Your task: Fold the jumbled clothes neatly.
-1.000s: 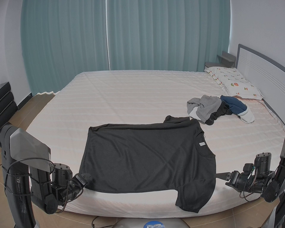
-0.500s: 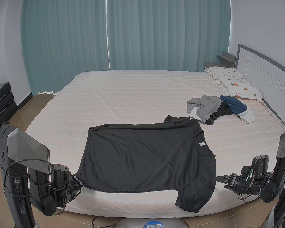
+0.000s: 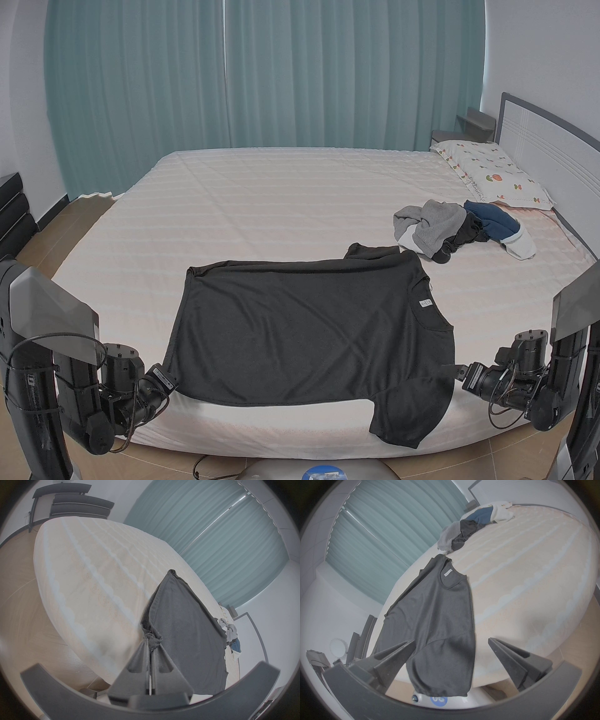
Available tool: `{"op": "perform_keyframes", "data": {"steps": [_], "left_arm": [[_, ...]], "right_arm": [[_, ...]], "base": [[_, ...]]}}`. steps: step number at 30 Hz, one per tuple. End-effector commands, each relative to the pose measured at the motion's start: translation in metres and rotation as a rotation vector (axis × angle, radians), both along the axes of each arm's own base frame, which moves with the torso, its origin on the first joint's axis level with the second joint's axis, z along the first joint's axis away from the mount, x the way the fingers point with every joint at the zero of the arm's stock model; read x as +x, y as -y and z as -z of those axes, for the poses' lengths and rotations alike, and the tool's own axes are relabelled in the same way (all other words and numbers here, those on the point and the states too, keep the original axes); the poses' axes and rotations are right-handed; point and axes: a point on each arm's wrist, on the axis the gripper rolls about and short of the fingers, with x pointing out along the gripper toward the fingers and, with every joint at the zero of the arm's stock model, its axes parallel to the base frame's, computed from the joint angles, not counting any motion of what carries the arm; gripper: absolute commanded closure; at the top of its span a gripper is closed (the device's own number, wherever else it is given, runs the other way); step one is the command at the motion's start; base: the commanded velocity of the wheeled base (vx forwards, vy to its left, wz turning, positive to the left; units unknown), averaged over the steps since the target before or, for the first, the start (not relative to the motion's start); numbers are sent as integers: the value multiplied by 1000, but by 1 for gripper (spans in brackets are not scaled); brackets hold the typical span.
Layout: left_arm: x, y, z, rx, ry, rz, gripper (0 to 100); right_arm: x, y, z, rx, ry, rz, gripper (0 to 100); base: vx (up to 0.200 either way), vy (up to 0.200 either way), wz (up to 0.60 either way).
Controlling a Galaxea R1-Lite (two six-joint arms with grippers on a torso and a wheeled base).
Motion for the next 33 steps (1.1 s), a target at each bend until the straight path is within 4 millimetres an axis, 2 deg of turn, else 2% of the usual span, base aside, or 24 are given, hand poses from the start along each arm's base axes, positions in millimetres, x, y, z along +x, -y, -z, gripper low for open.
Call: {"op": "perform_keyframes", "data": {"steps": [1, 8, 9, 33], "left_arm": [[-1, -3, 0, -5, -8, -3, 100], [-2, -3, 0, -7, -12, 6, 100], [-3, -2, 1, -6, -16, 8, 100], [-2, -2, 1, -2, -14, 12, 100]], "right_arm": [[12, -5, 16, -2, -11, -11, 0], [24, -11, 28, -6, -5, -20, 0], [26, -11, 29, -6, -3, -17, 100], [81, -10, 22, -35, 180, 40, 100]], "base": [[0, 0, 0], [0, 0, 0], [0, 0, 0], [0, 0, 0]]}}
